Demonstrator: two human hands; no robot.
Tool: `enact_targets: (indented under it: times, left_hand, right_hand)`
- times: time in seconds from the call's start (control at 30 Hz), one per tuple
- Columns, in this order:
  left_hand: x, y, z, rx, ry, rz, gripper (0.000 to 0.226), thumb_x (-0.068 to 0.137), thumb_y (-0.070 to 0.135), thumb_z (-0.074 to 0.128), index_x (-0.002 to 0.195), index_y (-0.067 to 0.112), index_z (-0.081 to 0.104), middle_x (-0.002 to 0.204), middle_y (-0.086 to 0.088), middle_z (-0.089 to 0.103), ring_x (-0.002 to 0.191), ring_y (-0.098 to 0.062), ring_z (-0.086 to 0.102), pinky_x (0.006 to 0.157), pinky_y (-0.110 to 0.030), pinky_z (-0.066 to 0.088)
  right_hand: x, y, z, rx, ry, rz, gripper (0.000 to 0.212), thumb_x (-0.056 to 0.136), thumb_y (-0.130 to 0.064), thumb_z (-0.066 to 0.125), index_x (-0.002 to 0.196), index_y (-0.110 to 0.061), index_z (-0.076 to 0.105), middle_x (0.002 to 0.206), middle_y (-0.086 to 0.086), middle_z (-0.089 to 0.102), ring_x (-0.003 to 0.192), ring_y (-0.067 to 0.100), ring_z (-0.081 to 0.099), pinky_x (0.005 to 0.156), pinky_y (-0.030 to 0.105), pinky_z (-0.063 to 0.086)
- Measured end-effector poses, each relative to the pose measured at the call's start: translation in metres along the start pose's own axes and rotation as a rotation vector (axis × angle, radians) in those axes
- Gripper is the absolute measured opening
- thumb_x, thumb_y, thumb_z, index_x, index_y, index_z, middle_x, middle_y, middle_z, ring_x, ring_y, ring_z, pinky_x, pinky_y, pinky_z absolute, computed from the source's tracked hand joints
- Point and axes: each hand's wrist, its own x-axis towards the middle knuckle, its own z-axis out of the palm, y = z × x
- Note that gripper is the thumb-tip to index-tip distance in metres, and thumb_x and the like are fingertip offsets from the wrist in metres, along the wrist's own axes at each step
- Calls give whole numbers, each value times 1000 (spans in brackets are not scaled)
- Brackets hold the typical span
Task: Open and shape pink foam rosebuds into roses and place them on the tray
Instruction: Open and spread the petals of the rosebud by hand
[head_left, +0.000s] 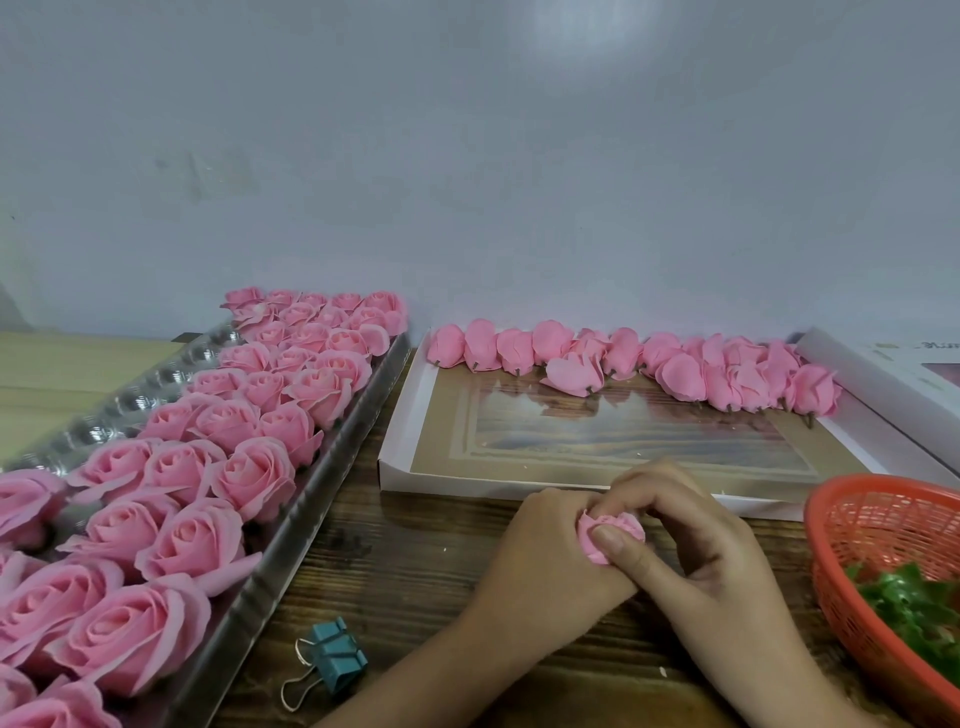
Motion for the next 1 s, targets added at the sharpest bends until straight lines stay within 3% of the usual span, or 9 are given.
enact_targets:
  times: [0.1, 0.23, 0.4, 0.53, 0.7, 0.83, 1.0]
  left_hand:
    - [0, -1, 3, 122, 103, 19, 26, 76, 26, 60, 56, 37, 47, 54, 19, 49, 56, 2, 48, 53, -16, 38]
    - [1, -3, 2, 130, 147, 1, 22, 73, 33, 58, 56, 44, 48, 55, 23, 51, 53, 3, 47, 52, -14, 35]
    - [1, -1, 1, 53, 82, -5, 23, 71, 32, 59, 52, 30, 47, 51, 15, 48, 53, -2, 45, 50, -24, 37]
    - [0, 2, -1, 1, 25, -4, 21, 73, 27, 61, 60, 12, 54, 57, -7, 55, 56, -12, 50, 55, -32, 44]
    - [-1, 5, -4, -114, -64, -44, 30, 75, 11, 64, 53, 22, 47, 50, 8, 46, 50, -3, 44, 49, -23, 36]
    - [-2, 8, -7, -205, -148, -96, 26, 73, 9, 59, 52, 22, 51, 42, 5, 50, 38, -3, 47, 42, -16, 37]
    - [0, 0, 1, -1, 46, -29, 21, 76, 24, 61, 57, 24, 51, 52, 12, 49, 52, 0, 45, 50, -23, 37]
  right_hand:
    - [0, 1, 2, -6, 18, 10, 13, 82, -39, 68, 90, -29, 65, 90, -5, 63, 87, 18, 61, 78, 27, 47]
    - [-1, 2, 3, -11, 18, 24, 17, 80, -41, 69, 91, -28, 64, 91, -4, 62, 87, 20, 60, 78, 31, 47]
    - [0, 2, 1, -28, -6, -10, 11, 83, -37, 67, 83, -26, 65, 87, -5, 63, 84, 16, 60, 75, 22, 45]
    - [0, 4, 0, -18, -21, -3, 10, 84, -37, 65, 82, -27, 65, 86, -3, 62, 84, 18, 59, 75, 20, 43]
    - [1, 4, -1, 12, -32, 6, 10, 84, -37, 65, 80, -27, 65, 83, -2, 60, 81, 20, 58, 73, 24, 44]
    - [1, 3, -1, 29, -30, 13, 11, 84, -37, 65, 79, -27, 66, 83, 0, 60, 81, 21, 58, 73, 26, 44]
    - [-1, 3, 0, 38, -6, 22, 14, 83, -39, 67, 83, -26, 67, 86, -1, 63, 84, 22, 61, 77, 34, 47]
